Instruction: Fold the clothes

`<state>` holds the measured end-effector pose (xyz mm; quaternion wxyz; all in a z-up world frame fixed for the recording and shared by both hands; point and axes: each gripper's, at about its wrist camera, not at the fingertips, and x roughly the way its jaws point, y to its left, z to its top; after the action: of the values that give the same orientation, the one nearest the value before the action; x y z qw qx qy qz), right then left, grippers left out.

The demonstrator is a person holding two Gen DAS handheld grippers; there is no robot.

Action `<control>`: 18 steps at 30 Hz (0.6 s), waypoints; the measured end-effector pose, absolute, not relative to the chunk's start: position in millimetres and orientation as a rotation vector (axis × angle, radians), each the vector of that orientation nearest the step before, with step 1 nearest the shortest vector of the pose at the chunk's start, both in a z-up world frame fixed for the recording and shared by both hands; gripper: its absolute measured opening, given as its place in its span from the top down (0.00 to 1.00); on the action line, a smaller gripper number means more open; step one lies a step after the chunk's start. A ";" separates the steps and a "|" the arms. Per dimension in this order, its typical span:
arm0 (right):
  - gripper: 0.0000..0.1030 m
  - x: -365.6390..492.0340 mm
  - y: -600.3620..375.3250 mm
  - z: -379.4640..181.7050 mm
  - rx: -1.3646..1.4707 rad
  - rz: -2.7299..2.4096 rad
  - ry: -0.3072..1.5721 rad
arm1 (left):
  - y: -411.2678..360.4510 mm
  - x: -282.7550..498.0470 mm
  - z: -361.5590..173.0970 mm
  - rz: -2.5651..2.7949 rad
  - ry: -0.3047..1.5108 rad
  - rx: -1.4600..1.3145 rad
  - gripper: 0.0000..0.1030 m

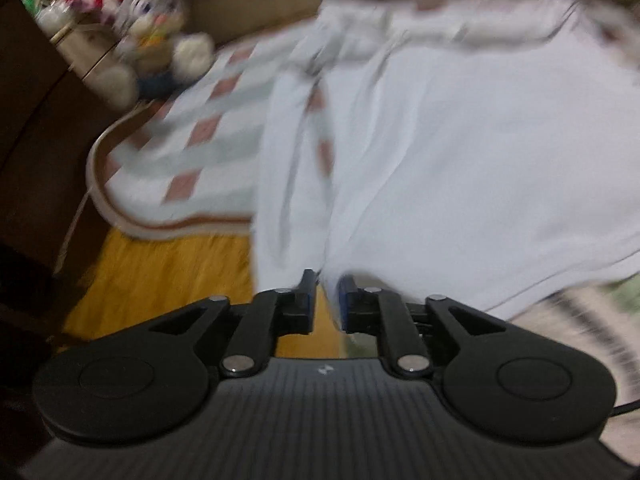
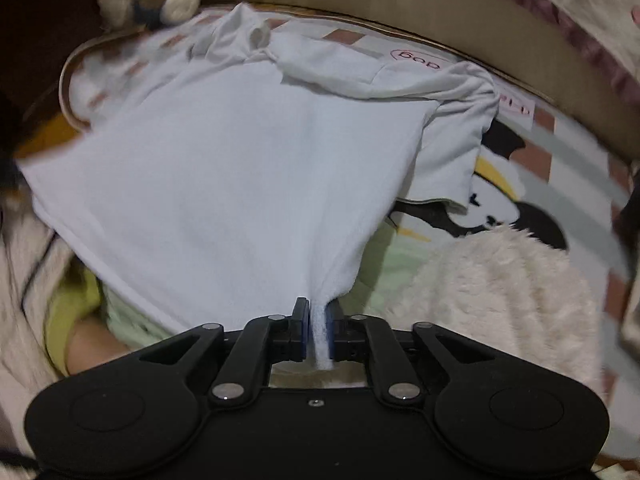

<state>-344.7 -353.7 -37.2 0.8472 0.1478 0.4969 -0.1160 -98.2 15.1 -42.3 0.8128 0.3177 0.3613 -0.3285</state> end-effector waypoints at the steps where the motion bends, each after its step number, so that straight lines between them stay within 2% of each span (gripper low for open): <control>1: 0.84 -343.2 -356.2 -30.0 0.324 -0.255 1.027 | 15.7 -100.6 -33.7 -0.735 0.755 0.649 0.69; 2: 0.84 -341.5 -356.1 -20.9 0.321 -0.249 1.015 | 15.8 -102.7 -25.5 -0.764 0.736 0.626 0.60; 3: 0.83 -339.7 -355.8 -11.7 0.316 -0.241 1.006 | 14.3 -104.2 -18.2 -0.777 0.708 0.621 0.57; 5: 0.69 -337.4 -355.2 10.5 0.321 -0.243 0.985 | 8.9 -105.2 -7.4 -0.789 0.662 0.608 0.56; 12: 0.68 -294.5 -400.7 105.9 0.523 -0.286 0.915 | -56.2 -59.8 -3.6 -0.763 0.686 0.351 0.55; 18: 0.68 -249.6 -447.5 163.8 0.850 -0.344 0.845 | -133.4 -46.0 -54.8 -0.770 0.654 0.261 0.55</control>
<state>-249.6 -447.5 163.8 0.8118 0.3980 0.3957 -0.1612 -46.0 -133.4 -54.8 0.8669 0.1249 0.3123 -0.3679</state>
